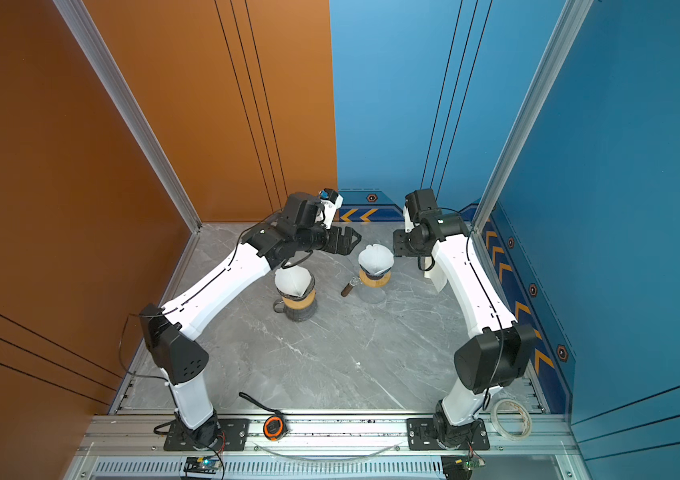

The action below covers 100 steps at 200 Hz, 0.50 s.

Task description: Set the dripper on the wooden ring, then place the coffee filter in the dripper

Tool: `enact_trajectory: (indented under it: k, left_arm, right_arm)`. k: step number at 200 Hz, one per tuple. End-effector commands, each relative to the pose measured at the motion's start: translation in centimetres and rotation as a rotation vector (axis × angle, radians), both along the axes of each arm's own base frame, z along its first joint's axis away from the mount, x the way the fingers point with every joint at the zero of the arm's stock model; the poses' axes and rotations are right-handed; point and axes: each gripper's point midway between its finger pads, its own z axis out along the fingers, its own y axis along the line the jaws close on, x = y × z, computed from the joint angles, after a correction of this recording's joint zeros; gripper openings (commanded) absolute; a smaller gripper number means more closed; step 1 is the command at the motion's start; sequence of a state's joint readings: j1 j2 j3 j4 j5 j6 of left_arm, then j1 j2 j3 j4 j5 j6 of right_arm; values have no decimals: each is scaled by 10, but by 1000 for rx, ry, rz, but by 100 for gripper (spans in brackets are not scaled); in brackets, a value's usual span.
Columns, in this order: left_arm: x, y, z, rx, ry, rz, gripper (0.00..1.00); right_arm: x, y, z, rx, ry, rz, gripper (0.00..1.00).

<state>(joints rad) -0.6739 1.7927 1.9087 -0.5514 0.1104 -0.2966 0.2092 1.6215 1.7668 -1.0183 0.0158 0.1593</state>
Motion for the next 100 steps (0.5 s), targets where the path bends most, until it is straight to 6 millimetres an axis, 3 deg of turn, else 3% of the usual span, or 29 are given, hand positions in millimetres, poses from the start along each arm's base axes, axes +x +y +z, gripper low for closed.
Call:
enact_trajectory:
  k: [1,48,100]
  left_arm:
    - [-18,8,9,35,-74,-13,98]
    - [-55,33,6,-32,-135,-4,98]
    - [-84,63,-24,-7,-126,31,98]
  right_arm:
    - [-10,-31,-7,-93,-13,-50,53]
    - [-25,-80,-32,-44,-84,-180,50]
    - [-21,-121,-77,30,-137,-250,43]
